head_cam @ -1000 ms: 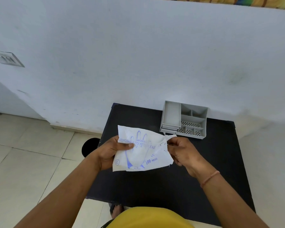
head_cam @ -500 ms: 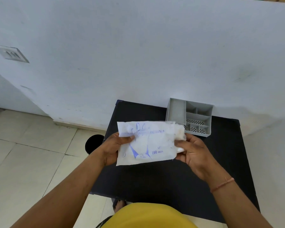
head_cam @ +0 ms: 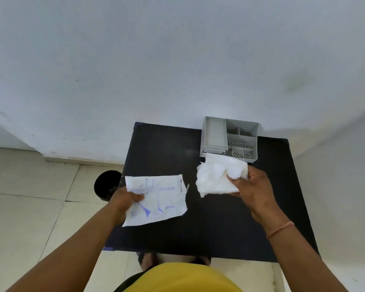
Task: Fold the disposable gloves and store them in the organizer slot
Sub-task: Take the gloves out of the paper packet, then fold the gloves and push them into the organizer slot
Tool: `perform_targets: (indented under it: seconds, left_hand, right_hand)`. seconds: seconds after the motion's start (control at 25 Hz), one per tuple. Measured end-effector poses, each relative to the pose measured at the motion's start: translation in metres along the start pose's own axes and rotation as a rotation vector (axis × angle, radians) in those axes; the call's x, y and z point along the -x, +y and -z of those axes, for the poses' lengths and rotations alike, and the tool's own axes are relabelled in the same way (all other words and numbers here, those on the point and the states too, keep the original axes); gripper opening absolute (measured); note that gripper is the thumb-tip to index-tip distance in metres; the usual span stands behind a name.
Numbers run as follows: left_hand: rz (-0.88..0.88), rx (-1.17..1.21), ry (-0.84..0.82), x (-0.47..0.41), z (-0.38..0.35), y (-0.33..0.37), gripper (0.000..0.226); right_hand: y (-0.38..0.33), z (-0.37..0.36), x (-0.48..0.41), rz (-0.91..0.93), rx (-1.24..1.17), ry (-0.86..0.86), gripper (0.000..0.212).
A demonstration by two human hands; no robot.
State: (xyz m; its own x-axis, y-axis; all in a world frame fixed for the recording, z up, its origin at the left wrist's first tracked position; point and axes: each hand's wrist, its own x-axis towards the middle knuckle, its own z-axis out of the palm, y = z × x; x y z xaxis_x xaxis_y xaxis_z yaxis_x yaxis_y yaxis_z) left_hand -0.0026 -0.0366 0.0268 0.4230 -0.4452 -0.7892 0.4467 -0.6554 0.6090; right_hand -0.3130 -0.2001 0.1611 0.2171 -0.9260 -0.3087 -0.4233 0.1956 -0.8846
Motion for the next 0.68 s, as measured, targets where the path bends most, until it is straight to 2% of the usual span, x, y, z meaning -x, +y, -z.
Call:
perform_targets:
  seconds: [0.08, 0.16, 0.24, 0.32, 0.36, 0.4, 0.48, 0.52, 0.6, 0.68]
  left_hand:
    - [0.007, -0.09, 0.02, -0.016, 0.003, -0.011, 0.039]
    - [-0.048, -0.271, 0.076, -0.025, 0.003, -0.015, 0.07]
    - [-0.237, -0.573, 0.22, -0.024, -0.002, -0.012, 0.09]
    - [-0.442, -0.754, 0.271, -0.005, -0.01, 0.004, 0.09]
    - [-0.502, -0.755, 0.203, 0.005, -0.017, 0.012, 0.08]
    - [-0.495, -0.669, 0.048, 0.016, -0.024, 0.022, 0.065]
    - [-0.236, -0.264, -0.41, 0.051, -0.045, 0.046, 0.037]
    - [-0.127, -0.089, -0.587, 0.065, -0.056, 0.053, 0.033]
    - [-0.044, 0.105, -0.743, 0.085, -0.079, 0.061, 0.036]
    - [-0.04, 0.151, -0.763, 0.098, -0.097, 0.068, 0.043]
  right_hand:
    - [-0.003, 0.001, 0.005, 0.002, -0.04, -0.013, 0.03]
    - [-0.009, 0.0, 0.013, -0.003, -0.101, -0.027, 0.031]
    - [-0.016, -0.003, 0.023, -0.022, -0.217, -0.039, 0.03]
    - [-0.02, -0.005, 0.031, -0.062, -0.437, -0.067, 0.032]
    - [-0.021, -0.006, 0.034, -0.092, -0.577, -0.093, 0.036]
    - [-0.022, -0.008, 0.036, -0.133, -0.722, -0.12, 0.039]
    - [-0.018, -0.015, 0.04, -0.225, -0.973, -0.153, 0.038]
    - [-0.011, -0.022, 0.042, -0.276, -1.045, -0.148, 0.038]
    - [0.008, -0.038, 0.046, -0.38, -1.078, -0.13, 0.047]
    - [0.03, -0.049, 0.047, -0.446, -1.05, -0.092, 0.05]
